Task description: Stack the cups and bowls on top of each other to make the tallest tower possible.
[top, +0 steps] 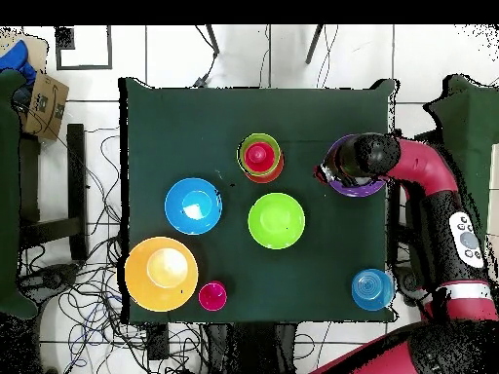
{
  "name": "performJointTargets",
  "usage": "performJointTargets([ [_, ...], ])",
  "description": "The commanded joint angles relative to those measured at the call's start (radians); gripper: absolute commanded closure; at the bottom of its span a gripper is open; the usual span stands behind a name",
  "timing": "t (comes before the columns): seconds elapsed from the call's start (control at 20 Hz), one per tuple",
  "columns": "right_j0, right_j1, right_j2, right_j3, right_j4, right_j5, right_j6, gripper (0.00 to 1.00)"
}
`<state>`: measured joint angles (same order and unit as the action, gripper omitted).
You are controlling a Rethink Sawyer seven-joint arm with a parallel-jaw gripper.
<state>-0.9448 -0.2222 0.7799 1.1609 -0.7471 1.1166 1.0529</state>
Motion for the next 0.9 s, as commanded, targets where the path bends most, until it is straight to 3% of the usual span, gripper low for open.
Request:
performJointTargets([
  [0.05, 0.006, 0.044, -0.016, -0.027, -0.050, -0.051, -0.303, 0.00],
  [0.9, 0.005, 0.024, -0.011, -0.026, -0.071, -0.084, -0.296, 0.00],
])
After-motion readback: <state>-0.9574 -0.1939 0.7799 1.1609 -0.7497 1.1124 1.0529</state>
